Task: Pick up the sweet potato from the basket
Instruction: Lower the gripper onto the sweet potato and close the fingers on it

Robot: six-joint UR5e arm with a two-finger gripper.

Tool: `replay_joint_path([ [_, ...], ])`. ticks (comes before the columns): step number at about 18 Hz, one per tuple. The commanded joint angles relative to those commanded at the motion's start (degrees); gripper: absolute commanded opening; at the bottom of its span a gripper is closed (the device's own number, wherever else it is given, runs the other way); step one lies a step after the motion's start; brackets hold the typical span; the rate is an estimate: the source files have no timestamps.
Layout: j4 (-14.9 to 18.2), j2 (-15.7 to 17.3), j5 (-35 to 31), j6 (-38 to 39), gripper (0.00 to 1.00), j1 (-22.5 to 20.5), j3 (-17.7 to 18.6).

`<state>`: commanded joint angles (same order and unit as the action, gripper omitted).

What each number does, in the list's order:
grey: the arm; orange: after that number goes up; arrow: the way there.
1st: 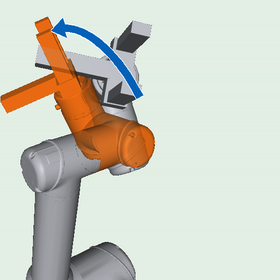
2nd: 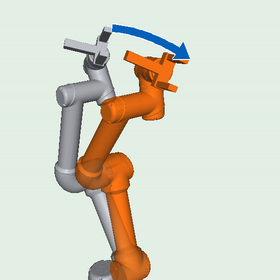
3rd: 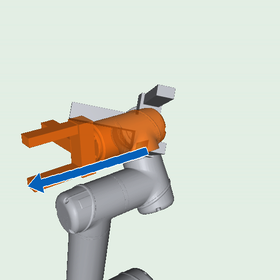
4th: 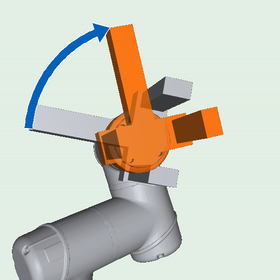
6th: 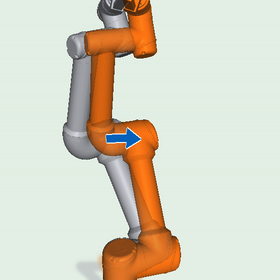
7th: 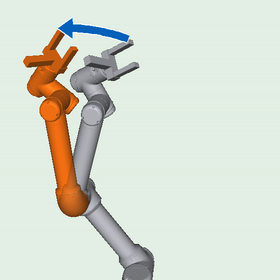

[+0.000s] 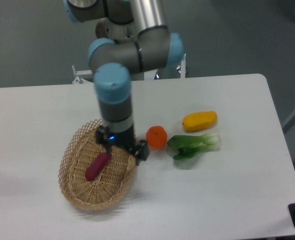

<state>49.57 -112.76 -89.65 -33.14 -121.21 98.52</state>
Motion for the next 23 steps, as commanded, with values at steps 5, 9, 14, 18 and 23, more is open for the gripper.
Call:
replay_joint_path([
  [5, -1.2, -2.4, 0.0, -0.4, 1.00, 1.7, 1.0],
  [9, -1.3, -3.4, -0.2, -1.0, 1.00, 2.4, 1.2],
  [14, -1.7, -3.9, -0.3, -3.0, 1.00, 2.6, 2.3],
  [18, -1.9, -4.4, -1.1, -4.6, 1.00, 3.0, 2.7],
  [23, -3.2, -4.8, -2.9, -4.8, 0.77, 3.3, 2.8],
])
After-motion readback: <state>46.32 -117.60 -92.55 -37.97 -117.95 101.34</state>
